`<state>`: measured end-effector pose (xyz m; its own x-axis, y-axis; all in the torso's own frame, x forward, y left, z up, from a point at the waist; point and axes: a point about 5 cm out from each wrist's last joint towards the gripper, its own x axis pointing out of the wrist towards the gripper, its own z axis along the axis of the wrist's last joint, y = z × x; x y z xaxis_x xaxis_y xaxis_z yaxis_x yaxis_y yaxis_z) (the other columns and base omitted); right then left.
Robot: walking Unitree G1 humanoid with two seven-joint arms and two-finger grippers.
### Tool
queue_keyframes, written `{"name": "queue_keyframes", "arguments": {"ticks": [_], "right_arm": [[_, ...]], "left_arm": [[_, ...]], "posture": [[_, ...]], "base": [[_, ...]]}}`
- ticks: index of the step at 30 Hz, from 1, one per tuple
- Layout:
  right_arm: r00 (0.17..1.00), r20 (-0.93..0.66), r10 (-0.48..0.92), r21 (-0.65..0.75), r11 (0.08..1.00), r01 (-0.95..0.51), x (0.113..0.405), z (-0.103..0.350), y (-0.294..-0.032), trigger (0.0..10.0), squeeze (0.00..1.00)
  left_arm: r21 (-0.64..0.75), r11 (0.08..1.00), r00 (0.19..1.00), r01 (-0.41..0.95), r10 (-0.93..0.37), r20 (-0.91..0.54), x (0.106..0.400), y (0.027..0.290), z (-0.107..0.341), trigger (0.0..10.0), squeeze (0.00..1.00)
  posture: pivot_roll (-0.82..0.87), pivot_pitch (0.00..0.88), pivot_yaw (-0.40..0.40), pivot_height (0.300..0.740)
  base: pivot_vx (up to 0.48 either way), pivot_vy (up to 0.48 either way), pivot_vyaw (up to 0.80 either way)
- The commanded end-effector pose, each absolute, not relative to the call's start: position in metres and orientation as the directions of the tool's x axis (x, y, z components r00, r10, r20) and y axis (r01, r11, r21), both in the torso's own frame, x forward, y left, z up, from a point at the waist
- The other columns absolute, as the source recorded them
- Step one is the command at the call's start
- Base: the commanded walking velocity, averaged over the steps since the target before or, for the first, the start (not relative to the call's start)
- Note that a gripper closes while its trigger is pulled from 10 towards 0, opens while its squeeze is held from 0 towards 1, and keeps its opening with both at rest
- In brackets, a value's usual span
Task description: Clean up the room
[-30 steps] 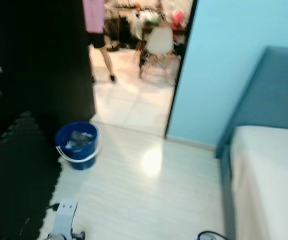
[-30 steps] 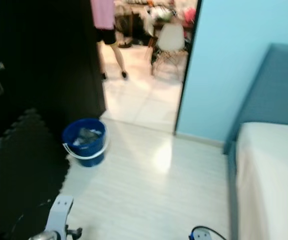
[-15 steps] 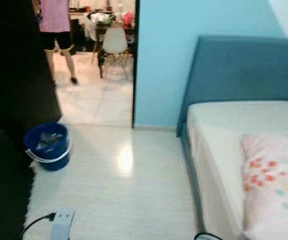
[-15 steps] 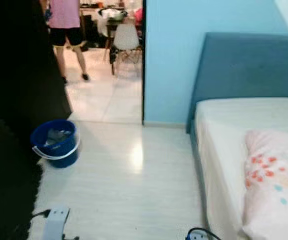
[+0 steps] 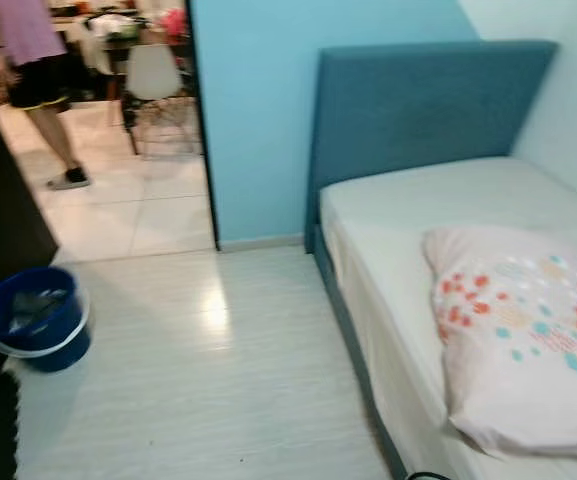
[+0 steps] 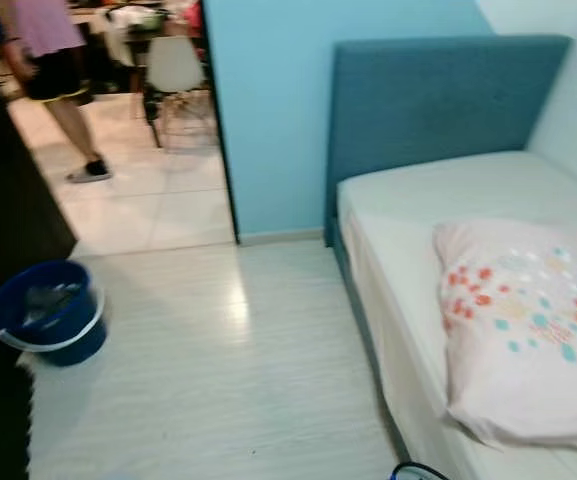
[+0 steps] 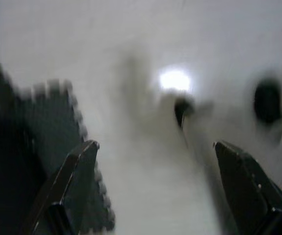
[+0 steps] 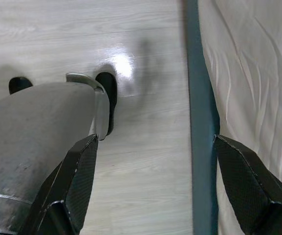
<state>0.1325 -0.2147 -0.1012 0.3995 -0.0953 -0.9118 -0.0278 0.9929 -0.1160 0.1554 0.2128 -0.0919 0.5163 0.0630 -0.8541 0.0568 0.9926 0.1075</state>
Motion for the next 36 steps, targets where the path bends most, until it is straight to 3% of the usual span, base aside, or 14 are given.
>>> {"name": "queue_keyframes", "arguments": {"ticks": [1, 13, 18, 24, 30, 36], "right_arm": [[0.412, -0.906, -0.093, -0.098, 0.995, 0.011, 0.134, -0.101, -0.211, 10.0, 0.00], [0.406, -0.911, -0.071, -0.110, 0.991, -0.073, 0.139, -0.100, -0.209, 10.0, 0.00], [0.459, -0.887, -0.047, -0.121, 0.984, -0.133, 0.165, -0.090, -0.207, 10.0, 0.00], [0.466, -0.884, -0.036, -0.120, 0.981, -0.152, 0.169, -0.090, -0.202, 10.0, 0.00], [0.411, -0.911, -0.027, -0.109, 0.978, -0.177, 0.149, -0.097, -0.203, 10.0, 0.00], [0.412, -0.911, -0.034, -0.112, 0.980, -0.165, 0.148, -0.097, -0.207, 10.0, 0.00]], "left_arm": [[0.117, 0.991, 0.581, 0.071, 0.054, -0.812, 0.186, 0.213, -0.078, 10.0, 0.00], [0.063, 0.996, 0.659, -0.056, 0.084, -0.747, 0.211, 0.217, -0.064, 10.0, 0.00], [0.051, 0.992, 0.609, -0.116, 0.112, -0.785, 0.187, 0.224, -0.075, 10.0, 0.00], [0.063, 0.991, 0.562, -0.116, 0.117, -0.819, 0.168, 0.226, -0.084, 10.0, 0.00], [0.052, 0.992, 0.587, -0.116, 0.111, -0.802, 0.180, 0.222, -0.079, 10.0, 0.00], [0.045, 0.993, 0.610, -0.111, 0.104, -0.786, 0.189, 0.220, -0.075, 10.0, 0.00]], "posture": [[0.02, 0.000, 0.028, 0.730], [0.11, 0.000, -0.048, 0.730], [0.11, 0.000, -0.061, 0.730], [0.08, 0.000, -0.060, 0.730], [0.08, 0.000, -0.066, 0.730], [0.05, 0.000, -0.039, 0.730]], "base": [[0.000, 0.000, 0.00], [0.000, 0.000, 0.00], [0.404, 0.000, 0.00], [0.480, 0.000, 0.00], [0.480, 0.000, -0.77], [0.480, 0.000, -0.77]]}}
